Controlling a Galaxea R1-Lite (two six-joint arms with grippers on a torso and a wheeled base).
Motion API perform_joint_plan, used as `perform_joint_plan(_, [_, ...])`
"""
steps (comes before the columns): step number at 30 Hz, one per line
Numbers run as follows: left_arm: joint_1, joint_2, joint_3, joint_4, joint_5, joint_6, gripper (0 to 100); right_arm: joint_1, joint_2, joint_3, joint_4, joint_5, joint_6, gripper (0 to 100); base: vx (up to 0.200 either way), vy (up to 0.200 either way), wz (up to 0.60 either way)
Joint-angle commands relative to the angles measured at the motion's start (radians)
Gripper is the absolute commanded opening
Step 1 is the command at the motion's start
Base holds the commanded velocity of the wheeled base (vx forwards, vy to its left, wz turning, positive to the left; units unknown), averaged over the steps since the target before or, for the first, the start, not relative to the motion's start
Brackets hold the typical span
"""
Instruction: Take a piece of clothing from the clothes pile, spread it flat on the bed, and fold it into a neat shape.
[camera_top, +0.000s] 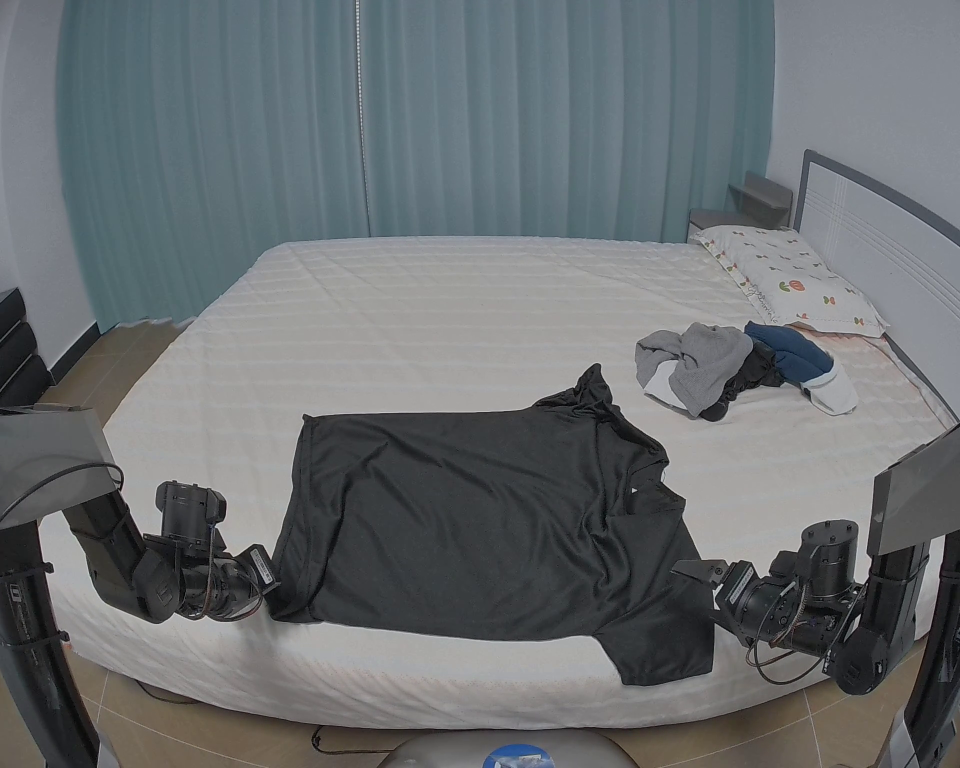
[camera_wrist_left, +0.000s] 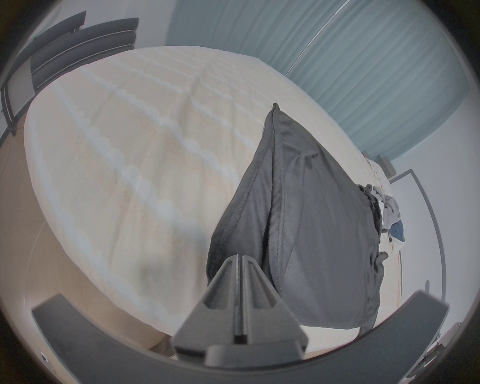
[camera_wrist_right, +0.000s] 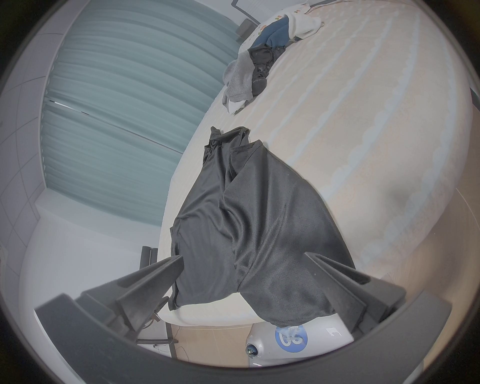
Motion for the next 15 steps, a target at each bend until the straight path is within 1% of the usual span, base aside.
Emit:
perform_joint_plan(1, [0.012, -0.024, -0.003, -0.002, -0.003, -0.002, 0, 0.001, -0.001, 0.000, -0.009, 0.001, -0.001, 100, 0.000, 0.000, 0.00])
perform_joint_plan(2, [0.018, -0.033, 0.000, -0.003, -0.004, -0.002, 0, 0.001, -0.001, 0.000, -0.009, 0.001, 0.001, 100, 0.000, 0.000, 0.00])
perform_joint_plan(3, [0.018, -0.033, 0.000, -0.003, -0.004, -0.002, 100, 0.001, -0.001, 0.000, -0.009, 0.001, -0.001, 100, 0.000, 0.000, 0.00])
perform_joint_plan(5, [0.019, -0.037, 0.011, -0.005, -0.012, 0.002, 100, 0.001, -0.001, 0.000, -0.009, 0.001, -0.001, 100, 0.000, 0.000, 0.00])
perform_joint_plan(11, [0.018, -0.067, 0.043, -0.005, -0.088, 0.007, 100, 0.001, 0.000, 0.000, -0.009, 0.001, -0.001, 100, 0.000, 0.000, 0.00])
perform_joint_plan(15, [0.009, -0.067, 0.065, -0.003, -0.108, 0.008, 100, 0.001, 0.003, 0.000, -0.009, 0.001, 0.001, 100, 0.000, 0.000, 0.00])
